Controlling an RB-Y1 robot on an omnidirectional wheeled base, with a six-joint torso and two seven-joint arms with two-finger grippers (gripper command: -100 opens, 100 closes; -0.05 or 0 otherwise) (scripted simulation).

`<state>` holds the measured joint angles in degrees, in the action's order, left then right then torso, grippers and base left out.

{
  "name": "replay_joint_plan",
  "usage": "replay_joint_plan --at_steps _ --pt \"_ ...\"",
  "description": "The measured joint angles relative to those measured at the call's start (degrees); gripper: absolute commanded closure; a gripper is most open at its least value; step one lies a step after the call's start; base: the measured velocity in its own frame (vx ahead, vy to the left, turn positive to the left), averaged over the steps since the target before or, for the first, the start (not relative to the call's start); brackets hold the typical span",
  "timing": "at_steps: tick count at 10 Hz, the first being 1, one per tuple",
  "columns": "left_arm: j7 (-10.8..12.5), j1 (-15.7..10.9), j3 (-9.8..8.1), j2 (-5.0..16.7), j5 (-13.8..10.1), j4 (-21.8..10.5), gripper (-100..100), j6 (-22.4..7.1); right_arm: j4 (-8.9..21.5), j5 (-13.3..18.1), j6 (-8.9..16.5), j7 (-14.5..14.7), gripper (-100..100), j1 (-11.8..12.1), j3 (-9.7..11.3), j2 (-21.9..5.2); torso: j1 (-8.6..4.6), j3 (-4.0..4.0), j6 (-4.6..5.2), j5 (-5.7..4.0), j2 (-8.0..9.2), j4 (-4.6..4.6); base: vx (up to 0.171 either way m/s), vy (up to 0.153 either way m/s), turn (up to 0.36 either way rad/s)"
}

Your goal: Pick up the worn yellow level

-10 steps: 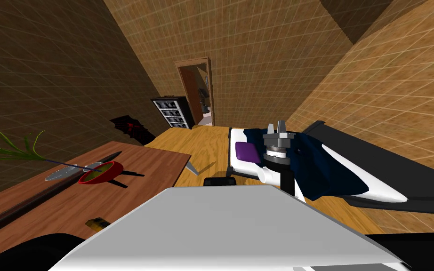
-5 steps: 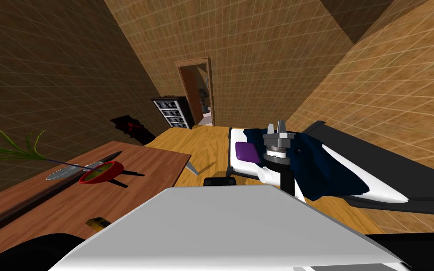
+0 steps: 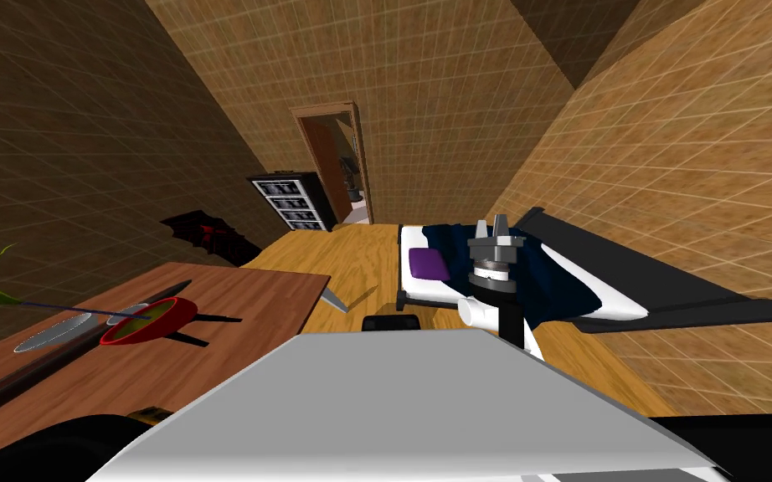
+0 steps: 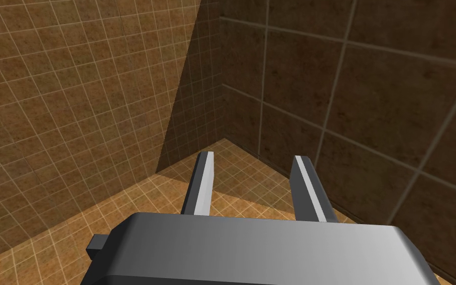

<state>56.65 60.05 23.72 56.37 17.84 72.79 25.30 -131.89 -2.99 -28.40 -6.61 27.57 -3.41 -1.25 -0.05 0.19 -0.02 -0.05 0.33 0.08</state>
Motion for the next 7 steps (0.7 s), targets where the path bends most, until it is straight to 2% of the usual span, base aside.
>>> replay_joint_plan --at_steps 3,5,7 --pt "2.44 0.02 0.36 1.73 -0.83 -1.24 -100 1.14 0.00 0.00 0.00 0.00 0 0.02 -0.02 -0.02 0.66 -0.21 -0.02 0.17 -0.36 -0.08 0.053 0.177 -0.092" --pt "3.38 0.68 -0.33 2.39 -0.66 -1.35 -100 0.51 0.00 0.00 0.00 0.00 0 0.02 -0.02 -0.02 0.67 -0.21 -0.03 0.18 -0.35 -0.08 0.047 0.183 -0.027" --pt "3.79 2.17 -1.92 2.98 0.13 -1.20 -100 -1.05 0.00 0.00 0.00 0.00 0 0.02 -0.03 -0.02 0.75 -0.24 -0.03 0.19 -0.40 -0.10 0.054 0.190 -0.007"
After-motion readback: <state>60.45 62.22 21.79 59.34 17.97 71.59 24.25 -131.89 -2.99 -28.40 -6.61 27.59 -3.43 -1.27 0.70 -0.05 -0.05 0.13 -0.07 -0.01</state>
